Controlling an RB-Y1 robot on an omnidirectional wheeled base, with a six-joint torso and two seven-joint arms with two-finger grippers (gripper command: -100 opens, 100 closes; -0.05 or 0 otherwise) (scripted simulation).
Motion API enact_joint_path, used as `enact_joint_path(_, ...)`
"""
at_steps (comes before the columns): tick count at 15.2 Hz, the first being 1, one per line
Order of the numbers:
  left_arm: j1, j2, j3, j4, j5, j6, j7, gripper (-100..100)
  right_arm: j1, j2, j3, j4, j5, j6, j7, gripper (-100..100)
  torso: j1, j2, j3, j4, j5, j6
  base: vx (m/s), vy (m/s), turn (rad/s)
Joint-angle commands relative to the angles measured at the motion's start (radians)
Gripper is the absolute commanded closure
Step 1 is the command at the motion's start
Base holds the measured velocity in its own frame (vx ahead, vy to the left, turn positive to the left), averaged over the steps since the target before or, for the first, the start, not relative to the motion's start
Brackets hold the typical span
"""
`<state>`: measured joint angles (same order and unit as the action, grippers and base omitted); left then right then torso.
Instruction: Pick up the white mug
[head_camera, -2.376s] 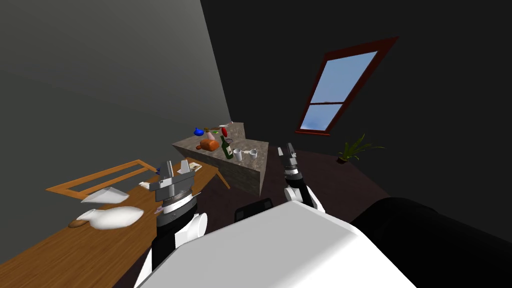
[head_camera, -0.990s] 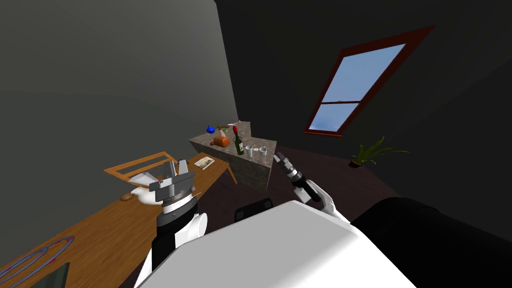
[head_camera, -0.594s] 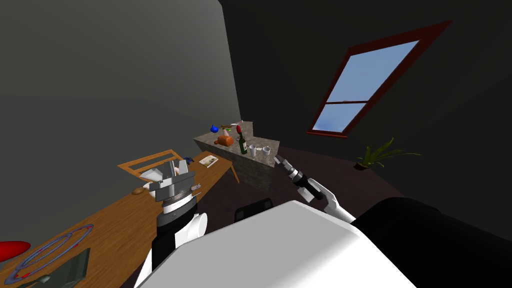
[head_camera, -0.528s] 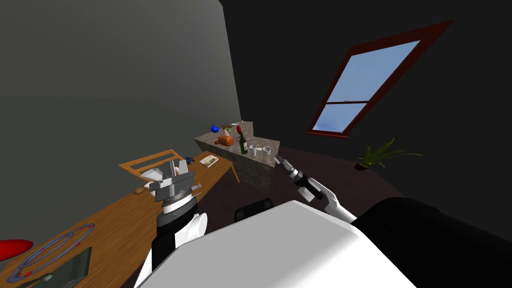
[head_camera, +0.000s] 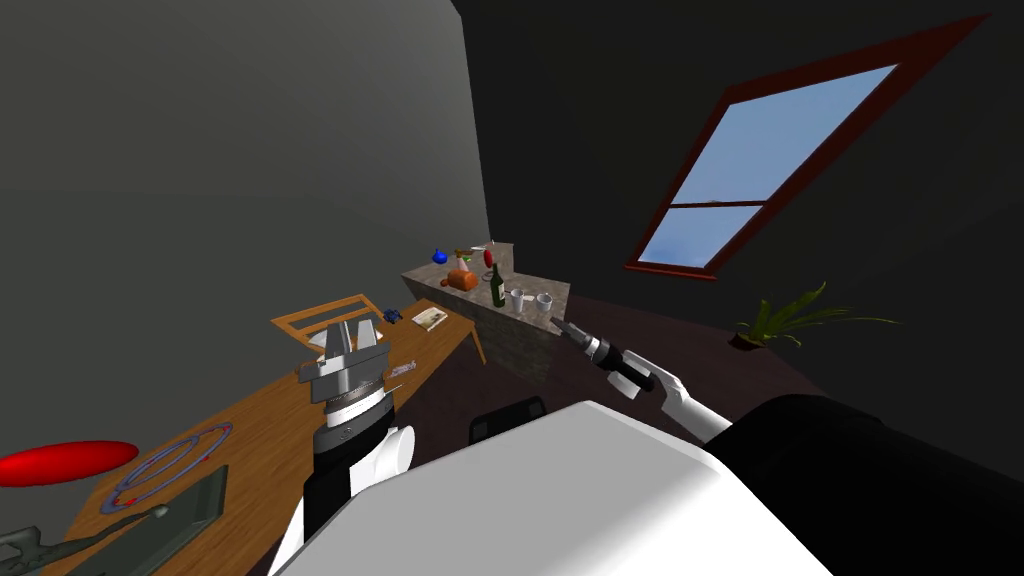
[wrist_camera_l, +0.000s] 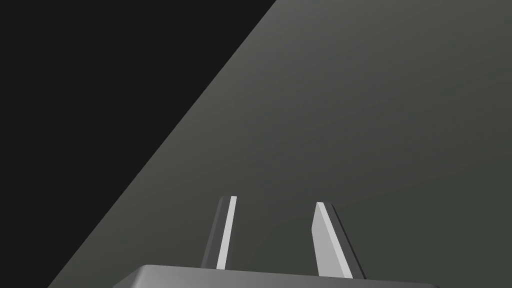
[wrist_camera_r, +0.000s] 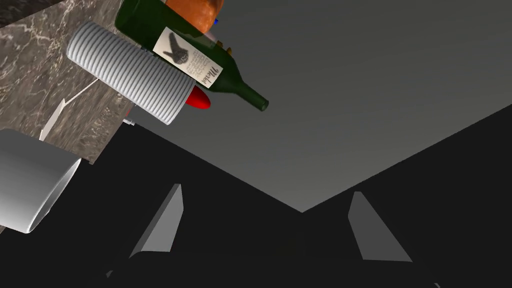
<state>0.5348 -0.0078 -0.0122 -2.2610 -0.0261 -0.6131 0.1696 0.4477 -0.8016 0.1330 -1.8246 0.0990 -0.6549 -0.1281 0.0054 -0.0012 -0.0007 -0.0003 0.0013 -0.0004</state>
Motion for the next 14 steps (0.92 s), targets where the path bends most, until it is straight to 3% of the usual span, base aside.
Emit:
enact_joint_path(1,0.000,0.000,0.000,0.000,0.000,0.000,0.000,0,-0.005,-0.034,0.004,0.017,0.005,-0.004,0.001,-100,0.000,0.000,0.000,0.000,0.000,0.000,0.011,0.054,0.054)
enact_joint_path(2,0.000,0.000,0.000,0.000,0.000,0.000,0.000,0,-0.013,-0.067,0.014,0.053,0.021,-0.009,0.002,-100,-0.001,0.000,0.000,0.000,0.000,0.000,0.017,0.063,0.109)
enact_joint_path(4,0.000,0.000,0.000,0.000,0.000,0.000,0.000,0,-0.013,-0.098,0.014,0.053,0.021,-0.009,0.002,-100,-0.001,0.000,0.000,0.000,0.000,0.000,0.030,0.063,0.090)
enact_joint_path(5,0.000,0.000,0.000,0.000,0.000,0.000,0.000,0,-0.022,-0.131,0.024,0.090,0.038,-0.014,0.004,-100,-0.001,0.000,0.000,0.000,0.000,0.000,0.035,0.068,0.127)
enact_joint_path(7,0.000,0.000,0.000,0.000,0.000,0.000,0.000,0,-0.022,-0.163,0.024,0.090,0.038,-0.014,0.004,-100,-0.001,-0.001,-0.001,0.000,0.000,0.000,0.033,0.062,0.079)
enact_joint_path(8,0.000,0.000,0.000,0.000,0.000,0.000,0.000,0,-0.030,-0.196,0.035,0.126,0.056,-0.018,0.006,-100,-0.001,-0.001,0.000,0.000,0.000,0.000,0.041,0.072,0.101)
enact_joint_path(10,0.000,0.000,0.000,0.000,0.000,0.000,0.000,0,-0.030,-0.227,0.035,0.126,0.056,-0.018,0.006,-100,0.000,-0.002,-0.001,0.000,0.000,0.000,0.041,0.063,0.090)
enact_joint_path(11,0.000,0.000,0.000,0.000,0.000,0.000,0.000,0,-0.039,-0.262,0.046,0.162,0.075,-0.022,0.008,-100,-0.001,-0.001,-0.001,0.000,0.000,0.000,0.045,0.067,0.118)
enact_joint_path(13,0.000,0.000,0.000,0.000,0.000,0.000,0.000,0,-0.039,-0.291,0.046,0.162,0.075,-0.022,0.008,-100,0.000,-0.002,-0.001,0.000,0.000,0.000,0.043,0.067,0.085)
enact_joint_path(14,0.000,0.000,0.000,0.000,0.000,0.000,0.000,0,-0.047,-0.324,0.057,0.198,0.095,-0.025,0.010,-100,-0.001,-0.001,-0.001,0.000,0.000,0.000,0.046,0.067,0.130)
